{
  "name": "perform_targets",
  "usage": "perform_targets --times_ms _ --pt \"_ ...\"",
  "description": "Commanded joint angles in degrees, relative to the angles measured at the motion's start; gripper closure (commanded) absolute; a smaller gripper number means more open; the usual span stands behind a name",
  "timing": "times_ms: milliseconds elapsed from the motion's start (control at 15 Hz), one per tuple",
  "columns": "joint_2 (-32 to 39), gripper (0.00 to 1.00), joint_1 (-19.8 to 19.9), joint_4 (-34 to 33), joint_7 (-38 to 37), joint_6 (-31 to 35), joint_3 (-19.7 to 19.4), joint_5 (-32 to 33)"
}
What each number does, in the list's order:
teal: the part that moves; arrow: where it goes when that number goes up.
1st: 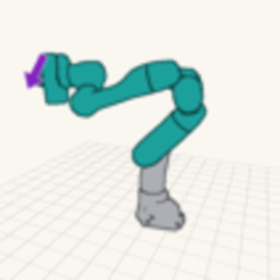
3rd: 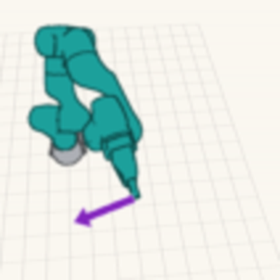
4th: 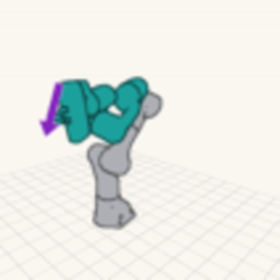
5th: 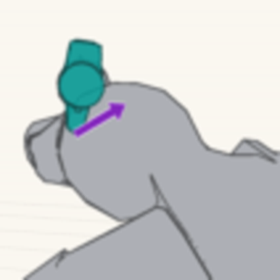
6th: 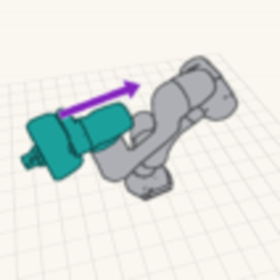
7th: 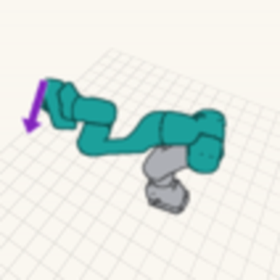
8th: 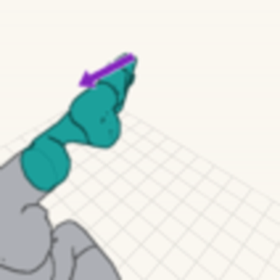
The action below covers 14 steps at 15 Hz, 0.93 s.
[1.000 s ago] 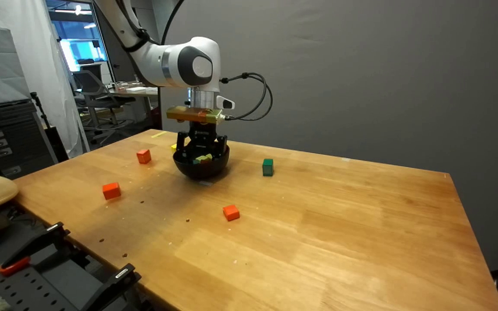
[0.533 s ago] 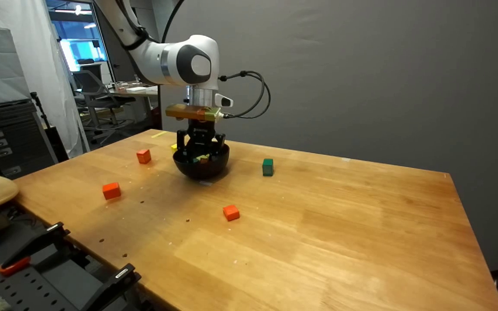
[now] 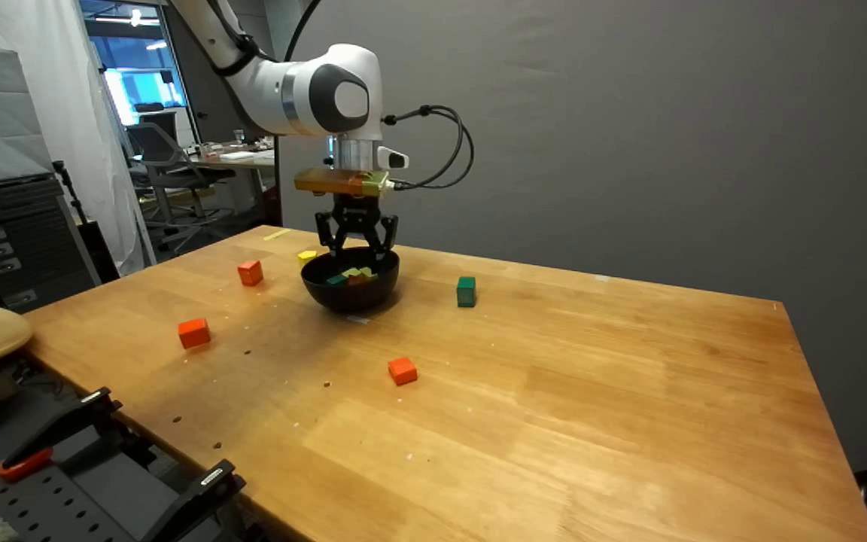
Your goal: Remove the cubes from the bowl
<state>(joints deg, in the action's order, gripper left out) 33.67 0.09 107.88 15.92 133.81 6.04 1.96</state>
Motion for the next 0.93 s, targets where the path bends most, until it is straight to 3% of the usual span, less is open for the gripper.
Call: perform_targets --times_ms 0,133,200,267,533,600,867 --pt "-2.0 0.29 0.4 0.0 0.6 0.6 0.0 -0.4" --pt "-1.8 0.24 0.6 -0.1 0.7 0.1 0.1 -0.7" --pt "-1.6 0.15 0.7 -0.1 0.8 0.0 0.1 -0.9" --pt "-1.2 0.14 0.8 -0.3 0.8 -0.1 0.2 -1.0" --pt "0.7 0.33 1.5 -1.4 1.1 -0.2 0.4 -1.7" --pt "1.0 0.43 1.6 -1.4 1.1 -0.2 0.3 -1.7" --pt "2.1 0.39 2.2 -1.5 1.1 -1.0 0.6 -2.5"
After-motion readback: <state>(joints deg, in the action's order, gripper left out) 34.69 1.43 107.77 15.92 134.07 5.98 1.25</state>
